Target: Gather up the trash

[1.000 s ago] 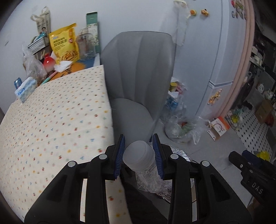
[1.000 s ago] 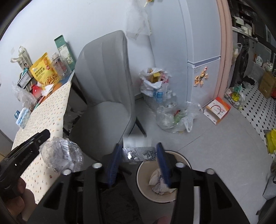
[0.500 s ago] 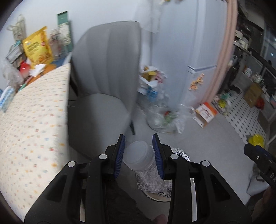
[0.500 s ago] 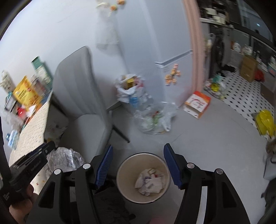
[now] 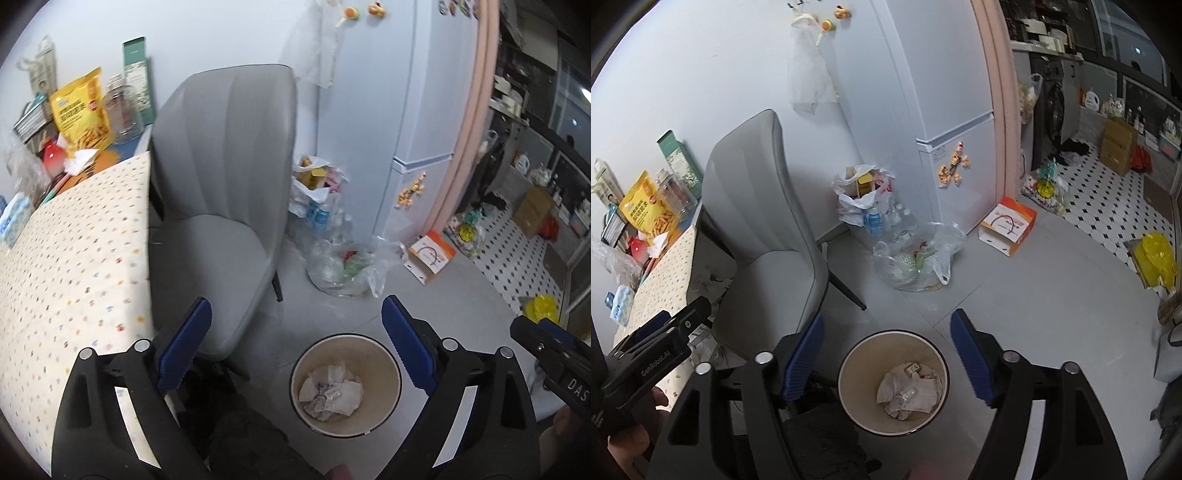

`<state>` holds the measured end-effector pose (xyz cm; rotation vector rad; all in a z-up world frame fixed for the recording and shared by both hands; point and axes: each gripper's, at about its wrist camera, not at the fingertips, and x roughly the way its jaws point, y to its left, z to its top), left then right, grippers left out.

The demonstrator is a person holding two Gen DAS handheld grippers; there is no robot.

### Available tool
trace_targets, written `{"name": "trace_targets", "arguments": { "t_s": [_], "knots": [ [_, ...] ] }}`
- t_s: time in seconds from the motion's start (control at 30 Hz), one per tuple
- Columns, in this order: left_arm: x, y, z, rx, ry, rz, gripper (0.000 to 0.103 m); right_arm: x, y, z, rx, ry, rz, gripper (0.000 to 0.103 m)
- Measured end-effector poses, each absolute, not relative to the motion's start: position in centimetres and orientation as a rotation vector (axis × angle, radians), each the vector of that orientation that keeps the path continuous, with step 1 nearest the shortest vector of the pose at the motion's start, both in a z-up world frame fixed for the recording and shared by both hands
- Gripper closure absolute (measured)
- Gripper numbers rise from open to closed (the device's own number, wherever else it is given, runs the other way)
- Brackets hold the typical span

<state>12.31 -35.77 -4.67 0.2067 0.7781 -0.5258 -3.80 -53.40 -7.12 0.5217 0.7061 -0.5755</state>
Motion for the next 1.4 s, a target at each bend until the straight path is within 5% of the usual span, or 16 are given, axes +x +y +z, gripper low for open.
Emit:
{"name": "trace_targets", "arguments": {
  "t_s": [0.43,0.57,1.4],
  "knots": [
    [11.1,-28.7,-0.7,0.128,0.691,-0.467,0.006,-3.9,-47.9,-2.4,0.423,0.654,-0.538,0.018],
    [10.8,-26.4,0.5,0.105,0.672,-0.451,0.006,-4.0,-45.9,-0.6,0.384,0.636,-0.535,0.008],
    [6.6,-12.5,6.2,-0.026,0.542,-0.276,0.006,-4.5,-32.4,7.0,0.215,0.544,-0.369,0.008]
  ]
}}
